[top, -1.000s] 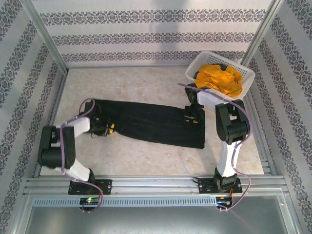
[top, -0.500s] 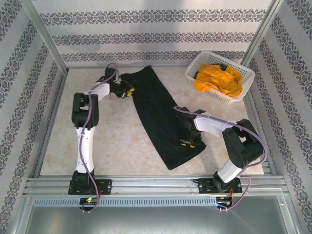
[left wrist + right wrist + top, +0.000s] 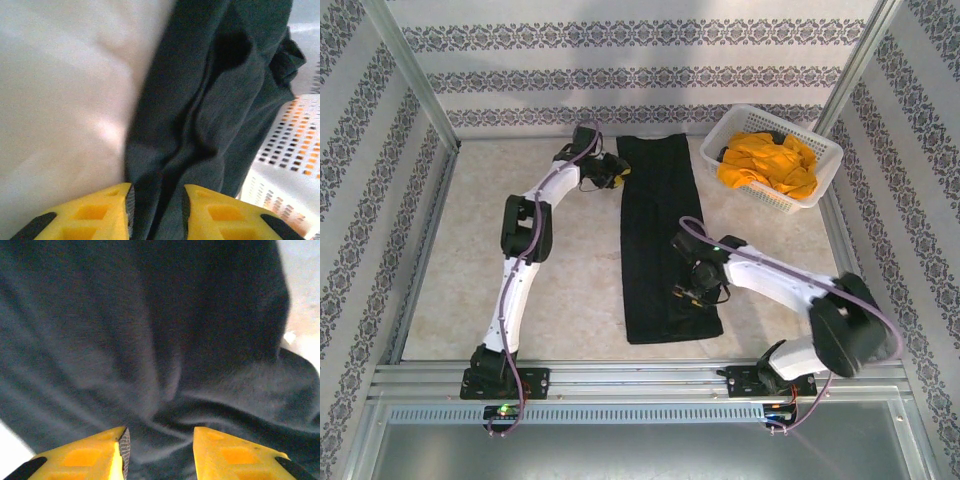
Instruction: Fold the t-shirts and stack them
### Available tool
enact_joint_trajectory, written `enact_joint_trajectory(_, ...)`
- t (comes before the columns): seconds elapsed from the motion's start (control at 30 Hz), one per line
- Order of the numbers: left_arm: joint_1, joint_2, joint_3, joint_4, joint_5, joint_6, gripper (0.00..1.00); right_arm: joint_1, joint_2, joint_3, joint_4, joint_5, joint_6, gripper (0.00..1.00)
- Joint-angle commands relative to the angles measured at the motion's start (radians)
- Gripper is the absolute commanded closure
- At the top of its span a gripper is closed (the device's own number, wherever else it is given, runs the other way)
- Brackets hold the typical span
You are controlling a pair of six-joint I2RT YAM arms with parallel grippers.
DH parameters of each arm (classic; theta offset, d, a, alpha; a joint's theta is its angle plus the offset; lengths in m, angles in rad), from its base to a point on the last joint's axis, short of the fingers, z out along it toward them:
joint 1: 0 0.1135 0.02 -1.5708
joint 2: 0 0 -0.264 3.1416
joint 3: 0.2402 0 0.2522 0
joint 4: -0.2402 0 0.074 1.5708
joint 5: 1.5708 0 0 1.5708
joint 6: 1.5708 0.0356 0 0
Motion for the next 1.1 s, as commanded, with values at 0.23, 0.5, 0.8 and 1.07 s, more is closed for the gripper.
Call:
enact_joint_trajectory(0.23, -0.088, -0.848, -1.009, -0.104, -0.005, 0.103, 0.60, -0.160, -0.330, -0.177, -0.215, 0.052, -0.203, 0.53)
enact_joint_trajectory(0.5, -0.420, -1.204, -1.548, 0.093, 0.086, -0.129, 0.50, -0.147, -0.196, -0.256, -0.115, -0.060, -0.302, 0.51)
enact_joint_trajectory(0.8, -0.639, -1.081, -1.595, 0.311, -0.009, -0.281, 0.51, -0.119, -0.083, -0.293, 0.021, -0.110, -0.317, 0.56)
enact_joint_trajectory(1.07, -0.657, -0.924, -1.539, 0.398, -0.046, -0.270, 0.70, -0.096, -0.104, -0.326, 0.038, -0.124, -0.286, 0.67)
